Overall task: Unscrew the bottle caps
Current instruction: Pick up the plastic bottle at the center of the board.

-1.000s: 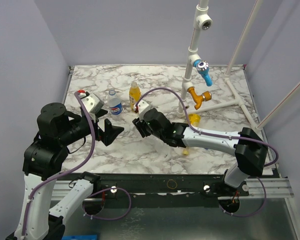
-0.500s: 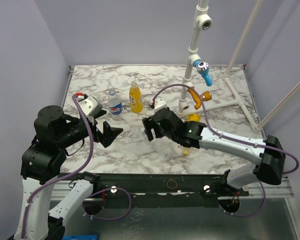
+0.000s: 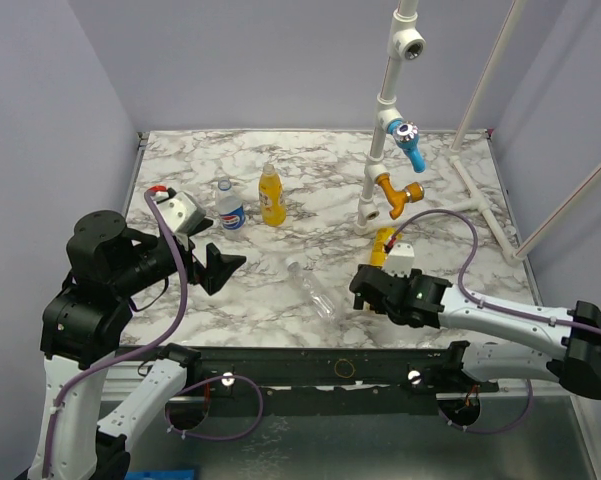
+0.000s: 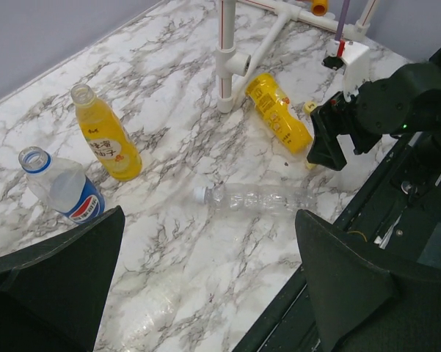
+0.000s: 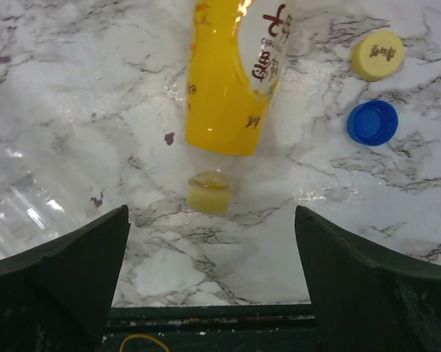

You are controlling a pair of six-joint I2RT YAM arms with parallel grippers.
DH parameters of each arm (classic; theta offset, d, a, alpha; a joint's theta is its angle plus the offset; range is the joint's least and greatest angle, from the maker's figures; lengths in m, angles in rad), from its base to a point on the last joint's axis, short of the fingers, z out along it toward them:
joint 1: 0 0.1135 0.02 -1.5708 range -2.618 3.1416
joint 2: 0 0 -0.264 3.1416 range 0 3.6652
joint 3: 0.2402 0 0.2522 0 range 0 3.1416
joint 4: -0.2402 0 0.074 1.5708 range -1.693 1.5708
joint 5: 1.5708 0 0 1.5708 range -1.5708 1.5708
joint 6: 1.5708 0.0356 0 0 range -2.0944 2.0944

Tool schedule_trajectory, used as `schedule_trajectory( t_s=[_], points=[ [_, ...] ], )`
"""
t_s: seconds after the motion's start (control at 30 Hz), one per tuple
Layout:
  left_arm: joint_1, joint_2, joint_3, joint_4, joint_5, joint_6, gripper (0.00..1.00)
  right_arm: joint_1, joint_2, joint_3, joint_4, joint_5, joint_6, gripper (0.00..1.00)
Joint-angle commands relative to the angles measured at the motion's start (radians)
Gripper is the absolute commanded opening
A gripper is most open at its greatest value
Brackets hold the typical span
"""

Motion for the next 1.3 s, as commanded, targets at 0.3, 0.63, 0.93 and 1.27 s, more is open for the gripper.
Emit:
schedule_trajectory(
  t_s=[0.3,0.63,0.93,1.27],
  points=[
    [0.006,0.026,0.076,-0.042,0.096,0.033,0.99,-0.135,0.122,-0.145,0.412,0.175,-0.092,0.86],
    [0.006,0.007,0.071,-0.042,0.17,0.077,0.99,-0.137,0.304,-0.166,0.606,0.114,-0.125,0.54],
    [0.006,-0.017,0.046,-0.042,0.23,0.142,0.99,-0.113,-0.019,-0.177,0.388,0.017,-0.088,0.34],
    [0.006,-0.09,-0.013,0.051,0.335,0.341,0.99,-0.106,-0.36,0.083,0.101,-0.8,-0.303,0.26]
  ],
)
